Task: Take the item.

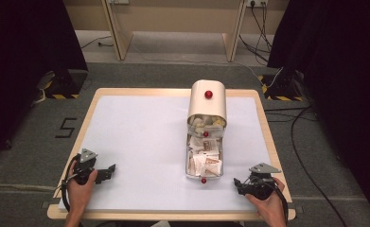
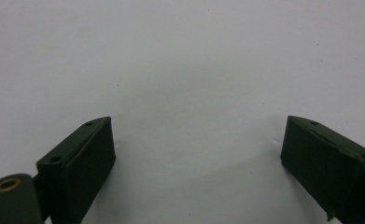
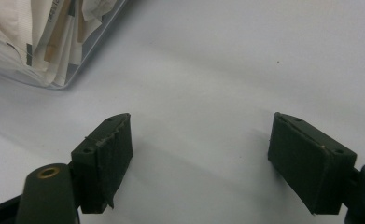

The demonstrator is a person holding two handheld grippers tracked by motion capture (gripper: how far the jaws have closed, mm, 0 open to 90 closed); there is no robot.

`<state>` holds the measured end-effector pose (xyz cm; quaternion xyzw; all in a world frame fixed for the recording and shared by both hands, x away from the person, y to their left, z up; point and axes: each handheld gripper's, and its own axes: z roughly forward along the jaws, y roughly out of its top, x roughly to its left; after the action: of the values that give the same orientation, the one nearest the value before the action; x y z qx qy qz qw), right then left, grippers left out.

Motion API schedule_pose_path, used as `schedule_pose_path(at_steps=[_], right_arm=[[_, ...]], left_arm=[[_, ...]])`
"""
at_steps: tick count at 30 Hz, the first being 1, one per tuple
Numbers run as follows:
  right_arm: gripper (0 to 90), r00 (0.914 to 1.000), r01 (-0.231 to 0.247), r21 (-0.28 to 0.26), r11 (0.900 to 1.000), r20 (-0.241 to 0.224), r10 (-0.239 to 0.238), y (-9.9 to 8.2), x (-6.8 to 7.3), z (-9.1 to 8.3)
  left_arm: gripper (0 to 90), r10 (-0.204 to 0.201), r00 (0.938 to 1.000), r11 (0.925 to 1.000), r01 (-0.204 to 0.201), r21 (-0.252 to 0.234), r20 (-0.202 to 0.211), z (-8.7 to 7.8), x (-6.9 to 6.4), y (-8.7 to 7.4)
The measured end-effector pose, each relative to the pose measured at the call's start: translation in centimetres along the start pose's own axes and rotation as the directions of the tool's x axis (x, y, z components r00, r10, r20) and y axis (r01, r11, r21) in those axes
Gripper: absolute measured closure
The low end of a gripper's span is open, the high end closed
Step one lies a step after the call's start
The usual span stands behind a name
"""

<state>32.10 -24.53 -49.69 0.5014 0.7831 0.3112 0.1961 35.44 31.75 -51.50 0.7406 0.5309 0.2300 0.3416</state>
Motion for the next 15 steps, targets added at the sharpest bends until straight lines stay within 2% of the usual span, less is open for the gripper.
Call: schedule_pose_path(at_steps=[9, 12, 13, 15], right_arm=[[25.6, 1.0, 0.001, -0.009, 1.0, -0.001, -0.001, 0.04, -0.26, -0.22], [29.0, 0.9999, -0.012, -0.037, 0.9993, 0.0, 0.012, 0.34, -0.11, -0.69], [30.1, 1.0, 0.004, -0.049, 0.9988, -0.001, -0.004, 0.44, -0.14, -0.82], [31.0, 1.0, 0.001, -0.054, 0.9985, -0.005, -0.001, 0.51, -0.04, -0.98]], left_arm=[[9.0, 0.0, 1.0, 1.0, 0.0, 0.0, 0.0, 0.0, 0.01, 0.0], [9.0, 0.0, 1.0, 1.0, 0.0, -0.001, 0.0, 0.0, 0.01, 0.0], [9.0, 0.0, 1.0, 1.0, 0.0, -0.001, 0.0, 0.0, 0.0, 0.0], [9.0, 0.0, 1.0, 1.0, 0.0, -0.001, 0.0, 0.01, 0.0, 0.0]])
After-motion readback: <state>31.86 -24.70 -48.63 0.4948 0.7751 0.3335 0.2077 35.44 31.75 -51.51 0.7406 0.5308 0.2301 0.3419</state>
